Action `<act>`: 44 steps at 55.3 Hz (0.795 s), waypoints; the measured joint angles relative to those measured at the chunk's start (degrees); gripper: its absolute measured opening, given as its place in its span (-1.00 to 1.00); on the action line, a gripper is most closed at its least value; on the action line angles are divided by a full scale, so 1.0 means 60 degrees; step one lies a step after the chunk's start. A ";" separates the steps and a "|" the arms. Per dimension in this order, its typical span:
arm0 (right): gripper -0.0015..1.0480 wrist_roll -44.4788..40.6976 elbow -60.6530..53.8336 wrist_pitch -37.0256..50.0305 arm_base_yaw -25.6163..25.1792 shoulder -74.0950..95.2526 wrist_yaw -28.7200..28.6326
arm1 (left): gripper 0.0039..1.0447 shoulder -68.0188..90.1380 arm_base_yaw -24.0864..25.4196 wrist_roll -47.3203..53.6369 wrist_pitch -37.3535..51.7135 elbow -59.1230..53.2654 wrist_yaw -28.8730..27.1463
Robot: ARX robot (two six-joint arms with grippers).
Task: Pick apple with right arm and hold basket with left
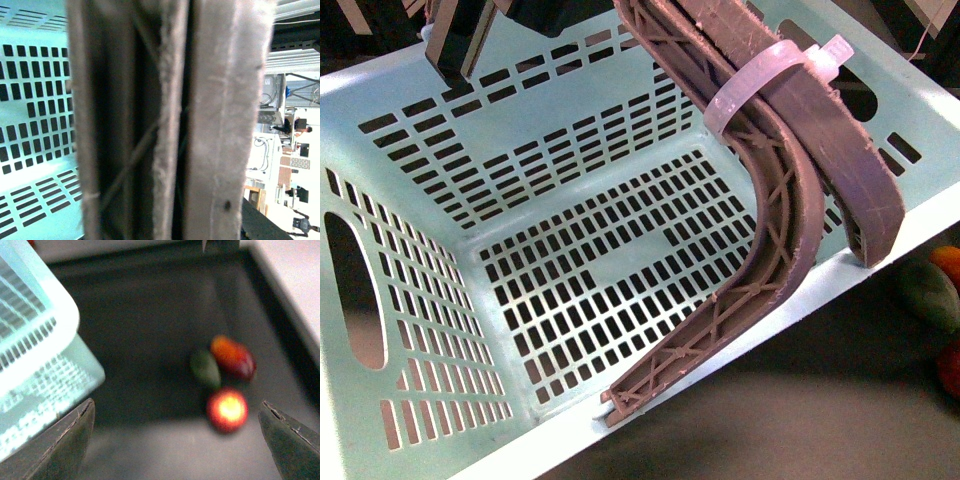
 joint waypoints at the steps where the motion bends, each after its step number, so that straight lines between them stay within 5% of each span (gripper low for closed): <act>1: 0.83 0.0080 0.0087 -0.0168 -0.0160 0.0390 -0.0087 | -0.48 0.0000 -0.0004 0.0007 0.0000 0.0004 -0.0004; 15: 0.83 -0.0004 0.0328 0.1818 -0.2350 0.3300 -0.0867 | -0.49 0.0004 -0.0004 0.0040 0.0000 0.0007 0.0000; 28: 0.83 -0.0900 0.0725 0.4488 -0.2732 0.7034 -0.1155 | -0.49 0.0004 -0.0004 0.0025 0.0000 0.0007 0.0011; 44: 0.83 -0.2743 0.2120 0.8535 -0.2849 1.3468 -0.0226 | -0.49 0.0004 -0.0004 0.0033 0.0000 0.0007 0.0007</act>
